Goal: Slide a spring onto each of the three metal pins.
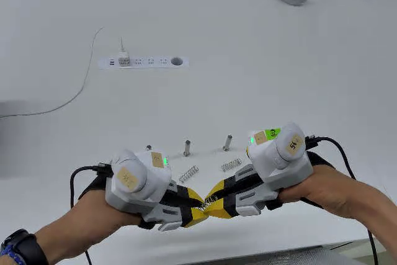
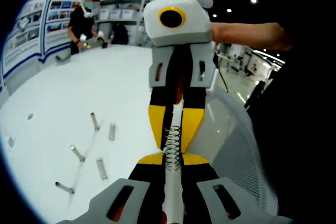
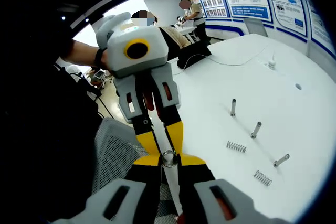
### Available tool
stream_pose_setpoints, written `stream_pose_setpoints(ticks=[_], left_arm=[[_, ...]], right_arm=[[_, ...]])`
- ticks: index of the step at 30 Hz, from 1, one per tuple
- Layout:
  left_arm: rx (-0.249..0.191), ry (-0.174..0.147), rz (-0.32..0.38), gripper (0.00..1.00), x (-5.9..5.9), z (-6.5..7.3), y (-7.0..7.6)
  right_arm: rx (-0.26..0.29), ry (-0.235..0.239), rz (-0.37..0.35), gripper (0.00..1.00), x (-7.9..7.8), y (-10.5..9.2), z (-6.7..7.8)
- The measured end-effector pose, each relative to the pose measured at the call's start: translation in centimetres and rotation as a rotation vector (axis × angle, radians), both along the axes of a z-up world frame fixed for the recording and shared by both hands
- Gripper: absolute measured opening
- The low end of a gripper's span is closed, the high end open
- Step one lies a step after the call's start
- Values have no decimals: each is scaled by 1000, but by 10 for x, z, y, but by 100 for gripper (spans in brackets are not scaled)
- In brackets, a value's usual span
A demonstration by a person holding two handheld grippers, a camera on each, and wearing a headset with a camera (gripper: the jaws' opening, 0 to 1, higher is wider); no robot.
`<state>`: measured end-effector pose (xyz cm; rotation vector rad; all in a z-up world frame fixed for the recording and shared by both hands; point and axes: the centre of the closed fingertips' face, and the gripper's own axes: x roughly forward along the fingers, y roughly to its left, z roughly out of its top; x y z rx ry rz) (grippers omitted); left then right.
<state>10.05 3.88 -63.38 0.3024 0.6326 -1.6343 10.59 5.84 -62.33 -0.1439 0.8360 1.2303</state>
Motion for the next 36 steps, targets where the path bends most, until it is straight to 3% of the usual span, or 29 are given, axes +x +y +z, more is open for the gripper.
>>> stream_pose_setpoints(ticks=[12, 21, 36], left_arm=[[11, -2, -29, 10, -3, -4, 0], [-30, 30, 57, 12, 11, -9, 5], [-17, 32, 171, 16, 32, -22, 35]], right_arm=[[-12, 14, 38, 12, -5, 1, -4], [-29, -7, 19, 12, 5, 1, -8], [-43, -14, -3, 12, 25, 5, -12]])
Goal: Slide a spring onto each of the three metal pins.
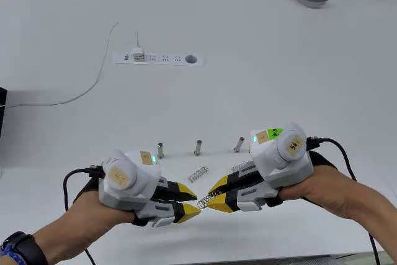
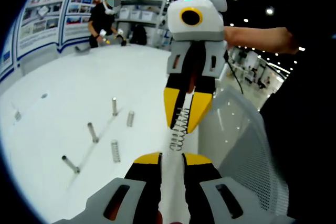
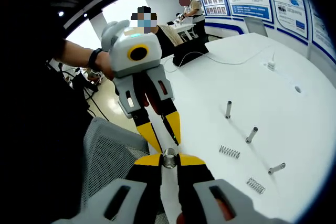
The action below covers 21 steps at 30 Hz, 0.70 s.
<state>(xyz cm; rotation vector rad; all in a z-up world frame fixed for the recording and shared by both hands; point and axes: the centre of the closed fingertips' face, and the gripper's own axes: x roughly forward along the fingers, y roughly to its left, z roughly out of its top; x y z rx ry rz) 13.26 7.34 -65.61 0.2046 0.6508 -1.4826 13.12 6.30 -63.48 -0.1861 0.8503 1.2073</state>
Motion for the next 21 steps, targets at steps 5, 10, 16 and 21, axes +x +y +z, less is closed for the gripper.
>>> stream_pose_setpoints(ticks=[5, 10, 16, 21], left_arm=[[9, -2, 50, 19, 11, -6, 11], [14, -8, 116, 23, 23, -11, 22], [24, -16, 192, 25, 37, -19, 35], [36, -15, 252, 26, 46, -25, 47]], right_arm=[[-25, -21, -25, 12, 11, -4, -3], [-58, -25, -56, 12, 21, -11, -12], [-85, -38, -71, 12, 30, -15, -18], [-94, -49, -57, 12, 36, -14, -23]])
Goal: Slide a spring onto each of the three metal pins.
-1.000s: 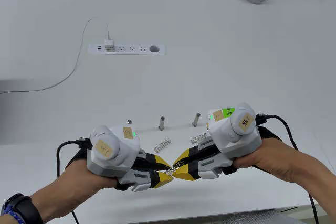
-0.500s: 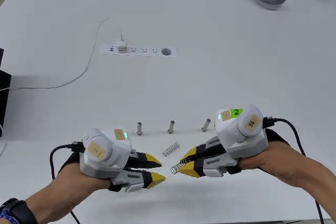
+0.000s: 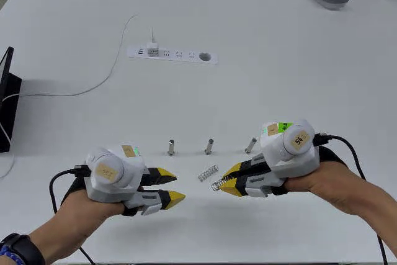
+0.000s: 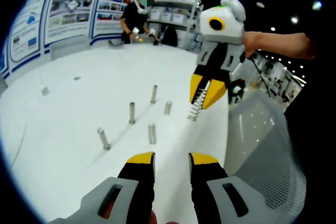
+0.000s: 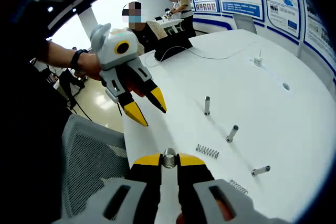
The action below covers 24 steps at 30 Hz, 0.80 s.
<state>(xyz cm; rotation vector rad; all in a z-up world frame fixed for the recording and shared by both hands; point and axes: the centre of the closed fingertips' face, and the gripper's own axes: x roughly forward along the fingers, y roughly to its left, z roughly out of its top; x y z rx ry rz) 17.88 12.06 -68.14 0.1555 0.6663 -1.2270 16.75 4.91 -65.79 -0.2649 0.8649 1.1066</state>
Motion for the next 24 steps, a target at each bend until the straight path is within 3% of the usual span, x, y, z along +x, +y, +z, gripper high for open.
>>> stream_pose_setpoints(ticks=[3, 12, 24], left_arm=[[29, -11, 36, 29, 7, -5, 8], [33, -18, 132, 35, 25, -8, 30], [14, -16, 222, 46, 40, -6, 46]], right_arm=[[-12, 3, -1, 12, 5, 1, -4], [-41, 6, -3, 12, 23, 5, -10], [-74, -11, 4, 12, 46, 12, -15]])
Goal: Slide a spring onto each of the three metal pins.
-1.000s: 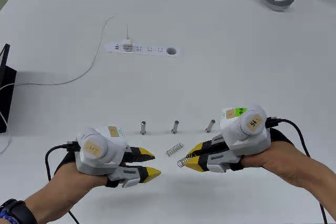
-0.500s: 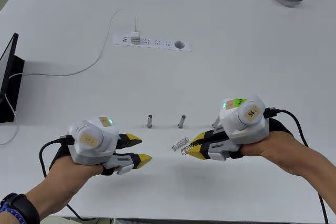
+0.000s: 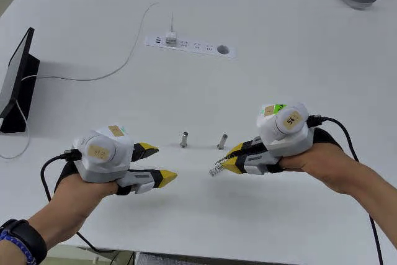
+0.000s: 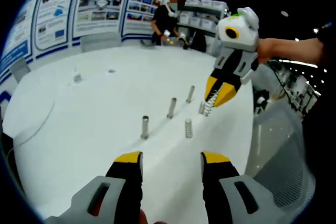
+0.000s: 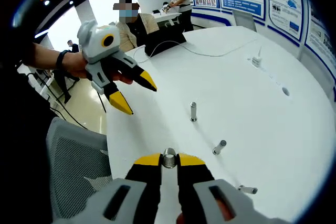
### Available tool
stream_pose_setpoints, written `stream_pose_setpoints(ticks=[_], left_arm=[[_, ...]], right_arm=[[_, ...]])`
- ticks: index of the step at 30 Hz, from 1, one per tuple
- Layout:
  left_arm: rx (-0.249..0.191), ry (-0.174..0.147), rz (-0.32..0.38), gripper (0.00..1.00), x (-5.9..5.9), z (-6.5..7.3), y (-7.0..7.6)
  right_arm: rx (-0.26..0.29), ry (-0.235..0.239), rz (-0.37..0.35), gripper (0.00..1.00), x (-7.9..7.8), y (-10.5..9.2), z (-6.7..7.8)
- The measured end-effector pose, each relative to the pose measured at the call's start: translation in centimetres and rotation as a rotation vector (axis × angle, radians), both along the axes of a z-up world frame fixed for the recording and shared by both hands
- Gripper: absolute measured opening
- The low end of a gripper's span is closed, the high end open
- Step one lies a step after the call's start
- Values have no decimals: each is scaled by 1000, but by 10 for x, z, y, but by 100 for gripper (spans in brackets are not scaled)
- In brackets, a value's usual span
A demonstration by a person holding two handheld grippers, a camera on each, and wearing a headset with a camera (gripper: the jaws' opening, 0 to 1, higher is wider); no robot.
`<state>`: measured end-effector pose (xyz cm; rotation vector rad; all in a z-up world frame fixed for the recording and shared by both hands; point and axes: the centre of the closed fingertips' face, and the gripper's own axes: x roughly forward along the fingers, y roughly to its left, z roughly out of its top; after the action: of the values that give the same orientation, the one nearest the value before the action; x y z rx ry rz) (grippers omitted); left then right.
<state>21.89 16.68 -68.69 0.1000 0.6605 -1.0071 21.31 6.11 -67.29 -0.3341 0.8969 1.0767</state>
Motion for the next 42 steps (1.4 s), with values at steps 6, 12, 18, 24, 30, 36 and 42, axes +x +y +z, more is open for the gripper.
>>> stream_pose_setpoints(ticks=[6, 12, 18, 24, 30, 36, 42], left_arm=[[-7, -2, 34, 50, 3, 1, 8], [-2, 1, 53, 54, 3, 2, 15], [-4, -4, 66, 56, 4, 5, 17], [-3, -2, 69, 57, 4, 5, 18], [-4, 6, 66, 58, 0, 5, 19], [-4, 6, 67, 60, 0, 6, 20], [-1, 7, 68, 63, -1, 7, 21]], right_arm=[[-21, -7, 17, 12, 11, 5, -4], [-37, -18, 32, 12, 24, 12, -6], [-47, -19, 47, 12, 37, 20, -8], [-60, -32, 67, 12, 47, 27, -8], [-66, -47, 73, 12, 61, 35, -6], [-78, -57, 90, 12, 70, 42, -7], [-89, -62, 109, 12, 76, 49, -7]])
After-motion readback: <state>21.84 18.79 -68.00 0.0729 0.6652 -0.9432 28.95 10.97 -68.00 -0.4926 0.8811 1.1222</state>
